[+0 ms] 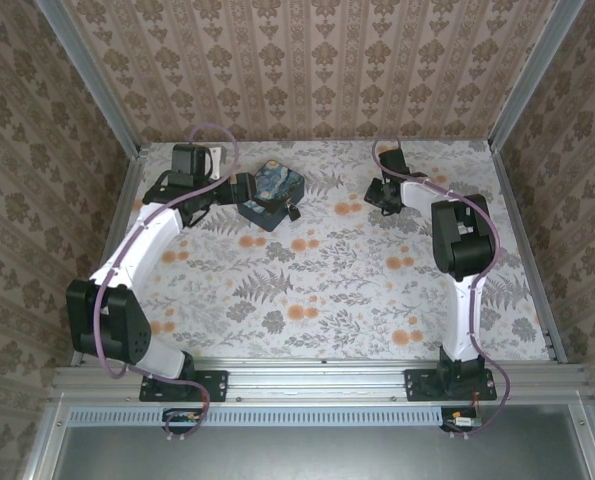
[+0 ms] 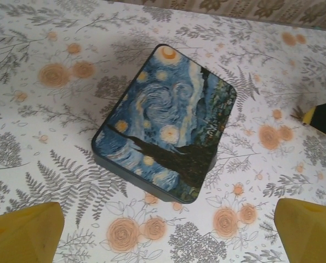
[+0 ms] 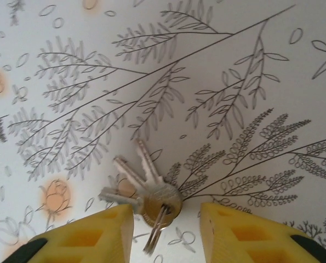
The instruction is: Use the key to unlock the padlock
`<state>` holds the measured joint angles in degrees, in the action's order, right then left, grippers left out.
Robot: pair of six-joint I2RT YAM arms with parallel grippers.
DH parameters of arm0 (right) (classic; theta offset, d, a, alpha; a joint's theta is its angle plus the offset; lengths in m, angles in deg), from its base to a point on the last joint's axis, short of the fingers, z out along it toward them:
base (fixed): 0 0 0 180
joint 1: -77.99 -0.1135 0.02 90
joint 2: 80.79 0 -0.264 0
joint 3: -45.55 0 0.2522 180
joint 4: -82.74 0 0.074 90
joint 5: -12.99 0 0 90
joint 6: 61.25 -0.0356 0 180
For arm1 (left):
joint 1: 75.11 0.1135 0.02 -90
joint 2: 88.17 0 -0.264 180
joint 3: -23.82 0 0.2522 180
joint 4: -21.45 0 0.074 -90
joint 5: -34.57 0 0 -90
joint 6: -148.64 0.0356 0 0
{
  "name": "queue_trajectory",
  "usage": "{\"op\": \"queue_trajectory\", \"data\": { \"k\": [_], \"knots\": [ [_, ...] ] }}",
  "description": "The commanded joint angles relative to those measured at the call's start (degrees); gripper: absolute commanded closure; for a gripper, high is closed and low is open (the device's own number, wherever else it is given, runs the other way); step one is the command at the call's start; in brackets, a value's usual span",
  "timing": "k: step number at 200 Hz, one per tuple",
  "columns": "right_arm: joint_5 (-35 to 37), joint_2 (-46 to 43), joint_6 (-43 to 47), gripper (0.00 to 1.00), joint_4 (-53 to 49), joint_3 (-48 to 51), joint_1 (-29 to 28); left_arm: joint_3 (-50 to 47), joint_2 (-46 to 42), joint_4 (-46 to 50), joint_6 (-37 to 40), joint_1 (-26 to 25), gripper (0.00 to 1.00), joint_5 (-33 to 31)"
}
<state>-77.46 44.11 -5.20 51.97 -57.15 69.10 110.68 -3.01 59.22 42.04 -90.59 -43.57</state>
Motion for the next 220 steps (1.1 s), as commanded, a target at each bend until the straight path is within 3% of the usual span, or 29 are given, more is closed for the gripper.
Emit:
{"op": "queue_trajectory", "data": {
  "k": [1,80,121,178,220],
  "knots": [
    [-1.21,2.66,-1.79,0.67,-1.16,-2.52,0.10,-0.44,-1.10,-0.12,1.97,-0.88,0.01,1.16],
    [-3.53,3.69,-0.64,0.89,-0.08,-1.12,0.01,3.62,-2.01,4.35,4.85,-2.46,0.02,-2.05],
    [-6.43,0.65,1.08,0.99,2.75,2.71,0.10,4.00,-0.75,6.90,4.94,-8.79,0.03,-2.87],
    [-19.60,-11.56,1.68,1.00,12.27,16.53,0.36,-0.75,8.21,-3.82,-11.09,-19.48,0.12,6.42],
    [-25.50,-19.55,-0.24,1.00,13.44,25.89,-0.16,-1.05,18.80,-16.43,-29.88,-22.77,0.19,12.75]
  ]
}}
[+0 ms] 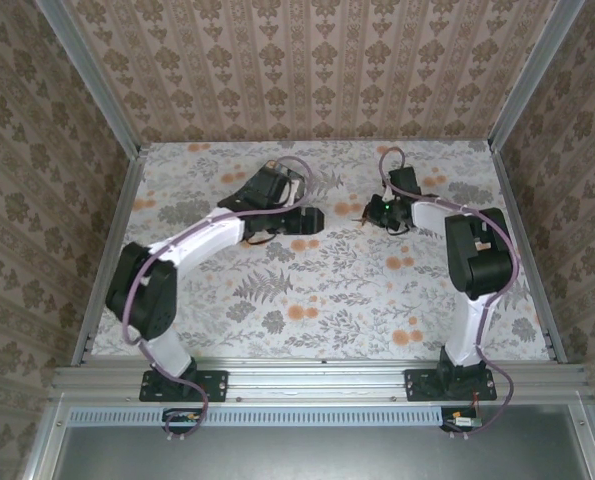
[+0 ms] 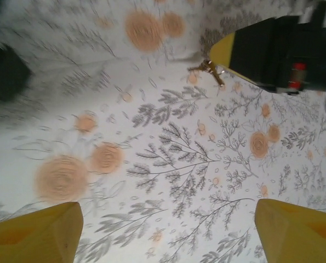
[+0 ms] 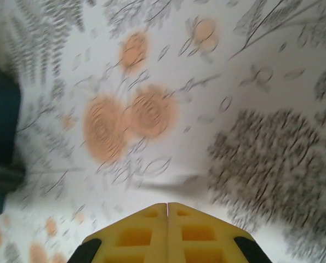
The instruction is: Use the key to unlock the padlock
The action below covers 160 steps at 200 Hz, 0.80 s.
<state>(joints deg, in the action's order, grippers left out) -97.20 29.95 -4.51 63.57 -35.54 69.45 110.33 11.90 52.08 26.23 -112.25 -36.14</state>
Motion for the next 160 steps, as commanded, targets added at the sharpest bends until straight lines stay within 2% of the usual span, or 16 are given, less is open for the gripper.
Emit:
{"op": "queue_trajectory", "data": {
  "k": [1,33,64,92,160],
  "knots": [
    [-5.84,-5.59,-0.98,1.00,1.82,4.47,-0.51,-0.69,4.12,-9.51,-14.44,-1.19,0.19,5.27],
    [-7.93,-11.34,-3.59,1.00,2.25,9.73,-1.48,-0.18,8.52,-18.15,-23.71,-3.03,0.24,7.06],
    [-8.81,-14.43,-6.10,1.00,2.68,11.96,-3.46,1.27,12.07,-23.20,-27.27,-4.31,0.40,9.77],
    [-8.78,-15.72,-7.26,1.00,2.74,12.47,-5.05,-3.65,13.04,-32.90,-33.49,-3.77,0.51,11.39],
    [-9.28,-15.88,-10.04,1.00,3.59,12.24,-7.38,-6.01,10.99,-34.17,-34.66,-3.44,0.64,12.08]
  ]
}}
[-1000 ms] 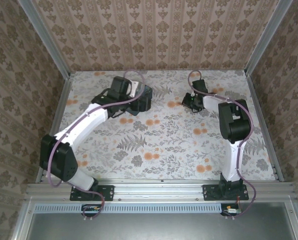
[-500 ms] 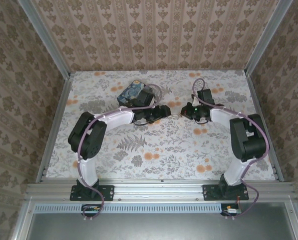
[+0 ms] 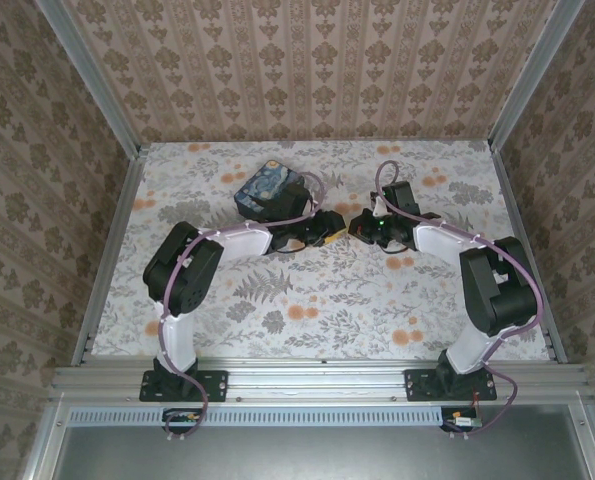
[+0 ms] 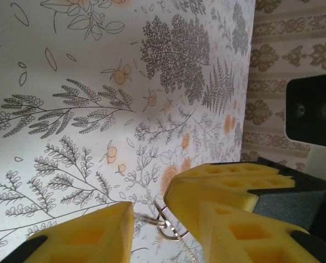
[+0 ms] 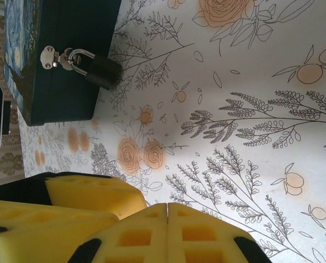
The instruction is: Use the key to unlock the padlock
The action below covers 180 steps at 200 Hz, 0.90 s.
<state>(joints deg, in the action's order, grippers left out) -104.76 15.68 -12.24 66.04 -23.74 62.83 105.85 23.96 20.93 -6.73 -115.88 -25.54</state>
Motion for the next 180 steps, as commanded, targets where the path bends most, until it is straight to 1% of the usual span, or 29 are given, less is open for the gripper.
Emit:
{"op": "queue_trajectory", "data": {
  "k": [1,25,53,70,103,122,144,180],
  "knots": [
    [-1.75,-1.62,-2.37,1.00,1.06,0.38,-0.76,-1.54,-1.15,-2.94,-1.74,0.18,0.65,1.48],
    [-0.60,-1.56,-3.27,1.00,-1.19,-0.67,-0.74,-3.64,-3.61,-2.02,-0.55,0.31,0.67,0.82],
    [-1.11,-1.17,-7.48,1.00,-1.28,-0.98,-0.77,-3.60,-6.85,4.43,7.45,-0.16,0.71,0.43],
    [-0.76,-0.98,-10.70,1.00,-0.61,-0.55,-0.77,-3.68,-7.95,6.79,10.75,-0.81,0.72,0.74],
    [2.99,-0.46,-14.85,1.00,-4.91,-1.46,-0.80,-3.94,-9.71,8.88,15.08,-2.58,0.72,0.33],
    [4.83,-0.48,-18.05,1.00,-7.32,-1.67,-0.84,-2.38,-9.74,10.80,17.77,-3.55,0.72,0.88],
    [5.65,-0.77,-20.92,1.00,-8.52,-1.49,-1.10,-0.44,-9.06,14.09,19.86,-4.38,0.71,-0.16],
    [6.97,-1.88,-24.18,1.00,-8.94,-0.97,-1.62,0.23,-8.30,14.85,20.73,-4.99,0.70,-1.07]
  ]
}}
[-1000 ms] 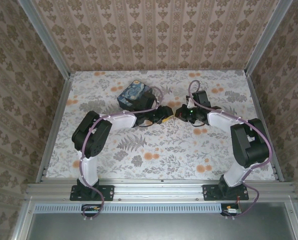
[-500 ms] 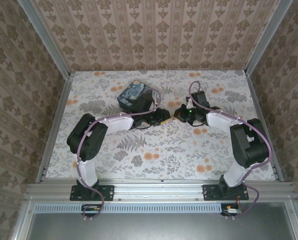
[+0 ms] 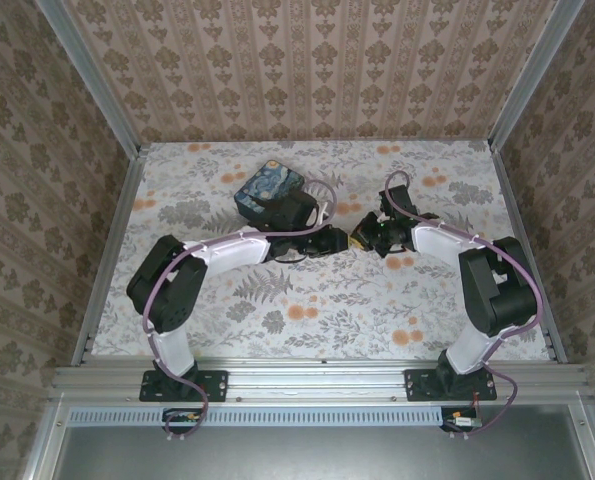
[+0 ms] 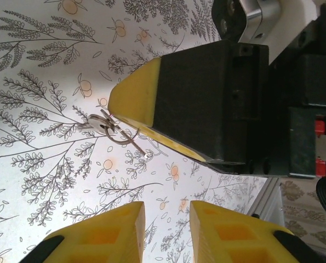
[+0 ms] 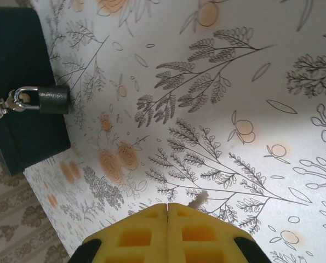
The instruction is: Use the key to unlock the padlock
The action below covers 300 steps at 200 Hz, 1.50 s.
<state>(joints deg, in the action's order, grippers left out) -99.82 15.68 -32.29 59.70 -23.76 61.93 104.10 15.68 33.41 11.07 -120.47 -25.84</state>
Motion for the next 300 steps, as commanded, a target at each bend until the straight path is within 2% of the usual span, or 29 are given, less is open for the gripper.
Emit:
{"op": "queue_trajectory", "data": {
  "k": [1,26,87,148,300],
  "knots": [
    [2.05,-1.89,-4.20,1.00,-2.73,-1.00,-0.73,2.01,0.01,2.35,2.93,-0.37,0.70,-0.76],
    [2.63,-1.87,-4.48,1.00,-3.65,-1.88,-1.38,3.45,1.19,2.90,3.07,-1.11,0.68,-1.40],
    [2.76,-1.99,-6.29,1.00,-3.37,-2.11,-1.61,2.57,2.57,2.31,1.26,-0.79,0.72,-4.49],
    [2.77,-1.97,-6.55,1.00,-3.36,-2.72,-2.14,3.48,3.79,0.99,0.88,-0.22,0.71,-3.92],
    [3.90,-2.60,-6.16,1.00,-4.09,-2.74,-3.41,5.37,6.89,0.55,0.27,0.54,0.81,-3.55]
  ]
}}
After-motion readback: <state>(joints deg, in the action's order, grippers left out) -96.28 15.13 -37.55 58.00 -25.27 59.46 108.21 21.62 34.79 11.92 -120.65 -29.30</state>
